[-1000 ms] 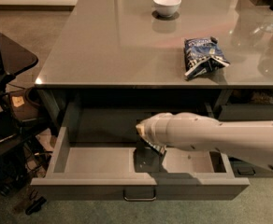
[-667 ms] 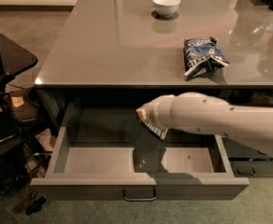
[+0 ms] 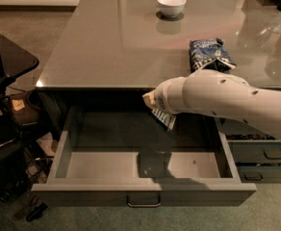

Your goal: Pick rxbar chocolate from top drawer and place on counter

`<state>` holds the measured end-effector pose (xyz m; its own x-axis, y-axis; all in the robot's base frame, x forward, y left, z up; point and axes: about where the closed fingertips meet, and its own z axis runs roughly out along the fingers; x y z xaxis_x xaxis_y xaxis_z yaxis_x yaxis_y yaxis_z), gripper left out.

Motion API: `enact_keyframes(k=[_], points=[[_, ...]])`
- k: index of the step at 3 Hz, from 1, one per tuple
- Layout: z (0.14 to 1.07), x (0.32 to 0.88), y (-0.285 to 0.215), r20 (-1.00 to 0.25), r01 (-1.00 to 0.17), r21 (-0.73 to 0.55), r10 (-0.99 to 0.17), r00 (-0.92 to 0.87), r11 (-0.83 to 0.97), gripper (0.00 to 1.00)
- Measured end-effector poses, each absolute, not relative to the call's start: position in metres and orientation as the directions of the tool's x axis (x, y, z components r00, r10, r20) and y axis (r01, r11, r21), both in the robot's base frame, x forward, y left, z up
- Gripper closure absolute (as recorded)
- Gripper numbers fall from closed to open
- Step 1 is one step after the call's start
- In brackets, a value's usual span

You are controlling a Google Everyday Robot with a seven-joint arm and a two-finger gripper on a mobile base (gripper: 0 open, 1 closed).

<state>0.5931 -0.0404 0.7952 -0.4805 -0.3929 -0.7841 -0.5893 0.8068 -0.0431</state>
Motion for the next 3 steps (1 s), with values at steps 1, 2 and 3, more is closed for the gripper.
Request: enact_keyframes(k=[1, 2, 3], points=[[0.807, 0.592, -0.037, -0.781, -0.601, -0.050, -0.407, -0.474, 0.798, 1.00], [0.807, 0.592, -0.037, -0.781, -0.601, -0.050, -0.407, -0.474, 0.798, 1.00], [0.813, 0.586, -0.053, -0.773, -0.576, -0.064, -0.406, -0.488, 0.815, 1.00]])
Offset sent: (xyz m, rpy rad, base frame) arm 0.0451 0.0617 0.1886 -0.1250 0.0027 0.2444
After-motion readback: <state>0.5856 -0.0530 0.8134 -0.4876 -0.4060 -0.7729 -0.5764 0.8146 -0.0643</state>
